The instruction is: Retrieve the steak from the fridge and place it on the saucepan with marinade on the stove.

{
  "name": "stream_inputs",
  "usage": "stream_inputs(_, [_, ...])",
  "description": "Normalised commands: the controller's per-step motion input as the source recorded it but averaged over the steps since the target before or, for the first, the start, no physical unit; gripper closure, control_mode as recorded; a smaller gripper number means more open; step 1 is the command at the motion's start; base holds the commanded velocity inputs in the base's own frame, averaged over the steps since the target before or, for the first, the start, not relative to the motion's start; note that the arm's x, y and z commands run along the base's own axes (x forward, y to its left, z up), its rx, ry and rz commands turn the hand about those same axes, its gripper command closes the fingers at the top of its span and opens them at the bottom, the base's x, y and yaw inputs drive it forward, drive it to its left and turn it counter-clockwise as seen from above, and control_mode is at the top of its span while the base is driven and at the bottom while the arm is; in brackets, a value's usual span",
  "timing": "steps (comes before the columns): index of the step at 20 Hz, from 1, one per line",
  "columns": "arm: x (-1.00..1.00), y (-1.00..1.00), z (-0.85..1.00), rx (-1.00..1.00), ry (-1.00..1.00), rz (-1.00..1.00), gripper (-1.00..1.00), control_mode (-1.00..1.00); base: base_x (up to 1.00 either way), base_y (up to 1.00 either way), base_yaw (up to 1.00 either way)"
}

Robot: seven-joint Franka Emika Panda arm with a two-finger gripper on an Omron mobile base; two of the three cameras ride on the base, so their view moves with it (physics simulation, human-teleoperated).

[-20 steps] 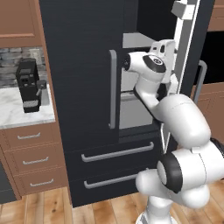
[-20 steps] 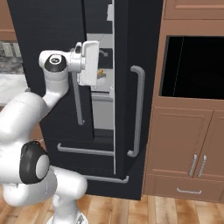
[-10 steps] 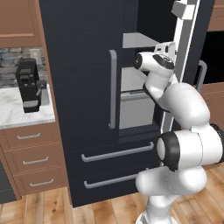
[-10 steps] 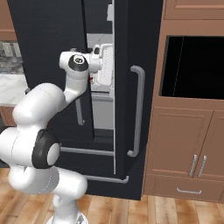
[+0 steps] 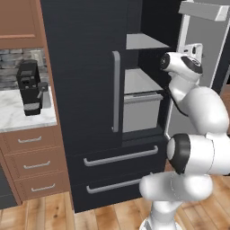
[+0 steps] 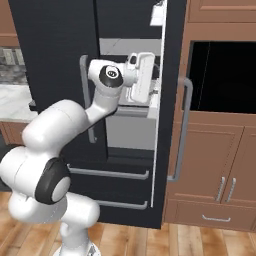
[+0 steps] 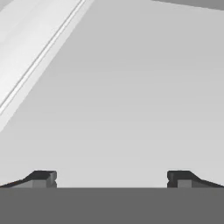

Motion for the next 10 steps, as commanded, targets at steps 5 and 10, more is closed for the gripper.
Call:
stream_inputs(5, [-0.41, -1.0, -0.01, 0.0, 0.01, 0.0, -1.0, -1.0, 0.0, 0.0, 0.0])
stream_inputs(10, [-0.13, -0.76, -0.11, 0.0, 0.0, 0.0, -1.0, -1.0, 0.0, 0.0, 0.0])
